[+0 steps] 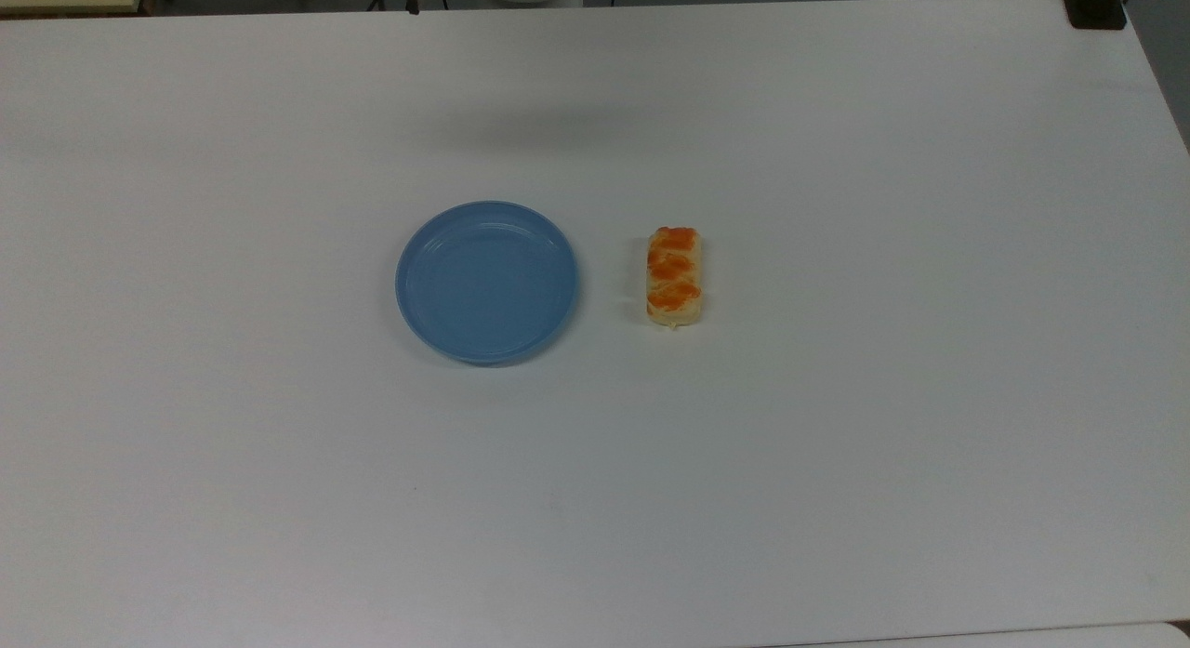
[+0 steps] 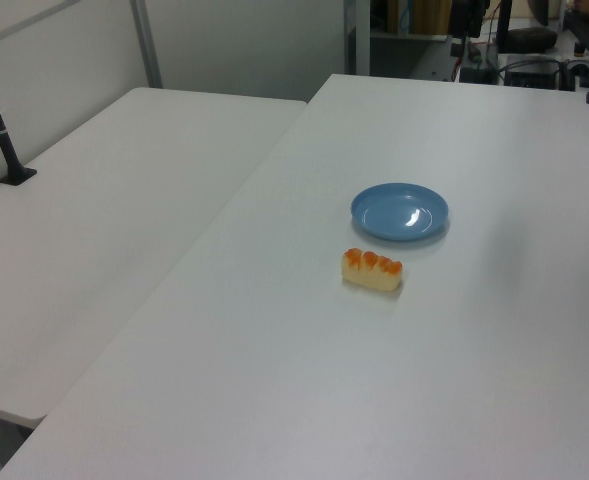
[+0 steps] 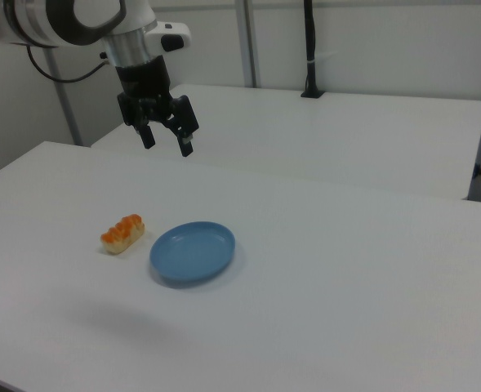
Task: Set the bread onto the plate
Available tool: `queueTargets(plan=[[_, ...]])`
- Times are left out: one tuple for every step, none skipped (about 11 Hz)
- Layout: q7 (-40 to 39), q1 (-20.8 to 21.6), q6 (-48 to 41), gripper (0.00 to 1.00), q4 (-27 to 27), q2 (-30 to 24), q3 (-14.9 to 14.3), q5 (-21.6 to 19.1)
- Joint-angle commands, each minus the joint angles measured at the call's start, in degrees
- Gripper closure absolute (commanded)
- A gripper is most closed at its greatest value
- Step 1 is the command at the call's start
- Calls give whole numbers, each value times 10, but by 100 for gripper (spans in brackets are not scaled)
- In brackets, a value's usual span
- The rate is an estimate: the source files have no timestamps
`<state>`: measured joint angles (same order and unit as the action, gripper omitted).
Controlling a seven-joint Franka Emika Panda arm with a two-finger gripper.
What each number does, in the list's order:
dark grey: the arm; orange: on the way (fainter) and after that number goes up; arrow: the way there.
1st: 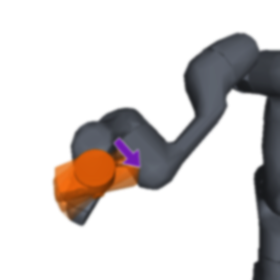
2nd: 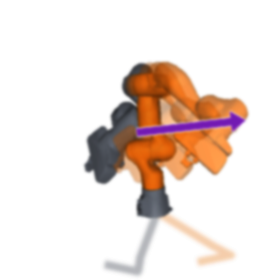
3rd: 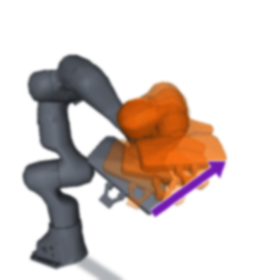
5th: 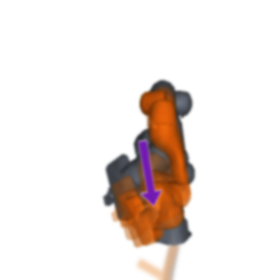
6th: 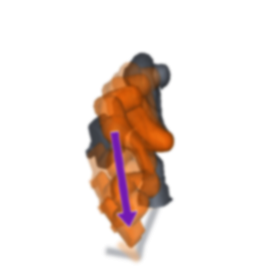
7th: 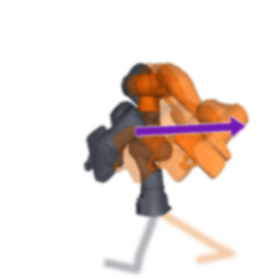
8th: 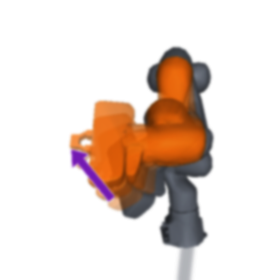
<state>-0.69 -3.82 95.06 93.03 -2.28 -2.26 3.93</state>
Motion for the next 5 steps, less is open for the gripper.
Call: queueTargets(plan=[[-12,9,6,0,4,-4,-13,-9],[-12,8,6,0,4,-3,-14,-9],[-12,8,6,0,5,-4,-14,-9],[-12,8,6,0,4,-3,-15,-9],[-13,7,7,0,4,-2,-15,-9]])
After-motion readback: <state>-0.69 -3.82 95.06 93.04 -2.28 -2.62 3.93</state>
